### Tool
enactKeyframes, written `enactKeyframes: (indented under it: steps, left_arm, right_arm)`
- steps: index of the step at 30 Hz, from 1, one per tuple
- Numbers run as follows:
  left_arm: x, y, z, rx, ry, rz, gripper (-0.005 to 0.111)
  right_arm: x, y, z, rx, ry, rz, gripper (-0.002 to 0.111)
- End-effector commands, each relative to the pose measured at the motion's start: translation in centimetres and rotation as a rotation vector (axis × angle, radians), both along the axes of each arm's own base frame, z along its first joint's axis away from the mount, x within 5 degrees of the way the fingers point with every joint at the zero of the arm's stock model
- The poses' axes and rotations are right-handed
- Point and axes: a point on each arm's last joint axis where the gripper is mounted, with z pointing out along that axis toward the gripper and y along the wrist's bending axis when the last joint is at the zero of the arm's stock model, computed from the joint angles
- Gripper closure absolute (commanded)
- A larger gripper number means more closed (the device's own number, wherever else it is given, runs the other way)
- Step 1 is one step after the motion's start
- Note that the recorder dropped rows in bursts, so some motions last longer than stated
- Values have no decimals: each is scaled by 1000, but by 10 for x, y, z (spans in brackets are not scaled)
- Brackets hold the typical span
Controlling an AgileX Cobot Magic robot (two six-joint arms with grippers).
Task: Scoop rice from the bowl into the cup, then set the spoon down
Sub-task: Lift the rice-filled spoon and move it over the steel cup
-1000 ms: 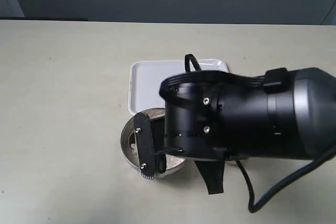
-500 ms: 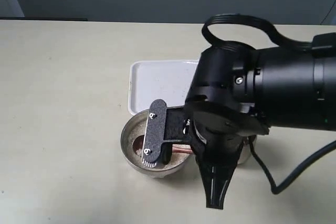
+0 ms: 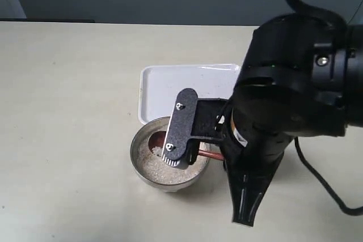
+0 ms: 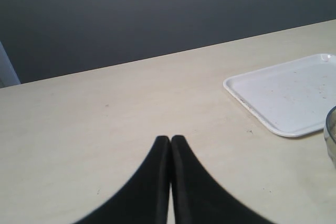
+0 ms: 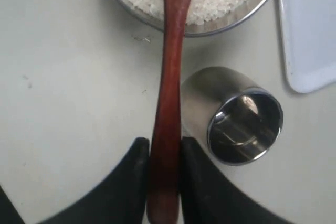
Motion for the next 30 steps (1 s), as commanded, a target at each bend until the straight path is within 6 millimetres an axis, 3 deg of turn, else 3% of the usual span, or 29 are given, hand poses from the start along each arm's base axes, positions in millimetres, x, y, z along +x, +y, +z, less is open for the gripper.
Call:
enactKeyframes:
  steps: [1, 11, 20, 30]
  left_arm:
    - [0, 0, 2, -10, -10, -3, 106]
    - [0, 0, 2, -9, -11, -2, 106]
    - [0, 0, 2, -9, -11, -2, 106]
    - [0, 0, 2, -9, -11, -2, 106]
  right_arm:
    - [4, -10, 10, 1, -9, -45, 109]
    - [26, -45, 19, -50, -44, -194, 109]
    - [3, -88, 6, -67, -3, -256, 109]
    - [-8, -114, 6, -57, -70, -281, 109]
